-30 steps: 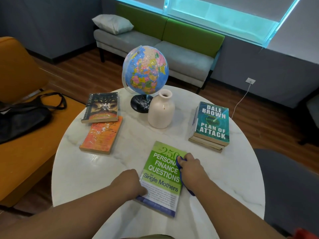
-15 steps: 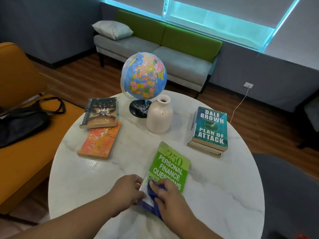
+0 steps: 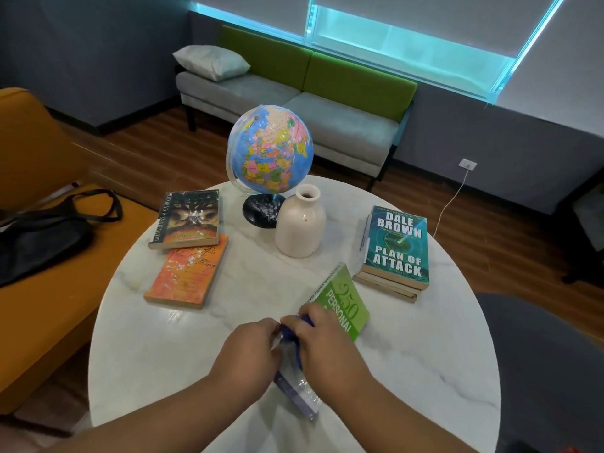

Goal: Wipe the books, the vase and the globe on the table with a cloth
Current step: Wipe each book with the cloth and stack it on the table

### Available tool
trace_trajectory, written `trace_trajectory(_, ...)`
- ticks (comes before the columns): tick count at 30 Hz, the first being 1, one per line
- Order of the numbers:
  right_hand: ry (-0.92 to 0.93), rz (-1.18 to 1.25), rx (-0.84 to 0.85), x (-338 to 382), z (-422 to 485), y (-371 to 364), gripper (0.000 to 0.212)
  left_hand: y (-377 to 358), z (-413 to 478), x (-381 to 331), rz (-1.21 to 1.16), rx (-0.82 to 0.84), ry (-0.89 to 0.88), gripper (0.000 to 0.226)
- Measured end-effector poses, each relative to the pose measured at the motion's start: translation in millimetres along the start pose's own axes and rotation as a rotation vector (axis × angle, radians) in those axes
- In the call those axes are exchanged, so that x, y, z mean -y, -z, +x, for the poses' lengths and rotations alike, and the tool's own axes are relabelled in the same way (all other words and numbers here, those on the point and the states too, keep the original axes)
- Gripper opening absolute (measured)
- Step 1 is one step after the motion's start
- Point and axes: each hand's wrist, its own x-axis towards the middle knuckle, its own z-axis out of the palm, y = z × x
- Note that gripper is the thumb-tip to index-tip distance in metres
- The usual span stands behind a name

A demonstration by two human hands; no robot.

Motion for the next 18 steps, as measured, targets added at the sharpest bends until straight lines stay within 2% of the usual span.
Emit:
trace_trajectory(3, -0.067, -0.075, -0.034, -15, 14, 10, 0.037, -3, -1, 1, -0.002, 0.005, -0.002, 0.027)
trace_trajectory(7, -0.304, -0.133, -0.073, -66, 35, 30, 0.044, -4, -1, 3, -0.003, 0.006, -0.010, 0.030)
trace_trajectory(10, -0.391, -0.113, -0.102, -88, 38, 32, 0.042, -5, -1, 5, 0.009, 0.000, -0.010, 0.030)
trace_trajectory(14, -0.373, -0.180, -0.037, -83, 17, 3, 0.023, -8, 2, 12, -0.062, 0.009, 0.036, 0.027)
trace_trajectory(15, -0.361, -0.144, -0.004, -77, 8, -8, 0.025, -9, 3, 15, -0.073, 0.015, 0.048, 0.026)
trace_trajectory(18, -0.295, -0.074, 0.081, -50, -21, -41, 0.049, -13, 6, 25, -0.072, 0.044, 0.090, 0.025)
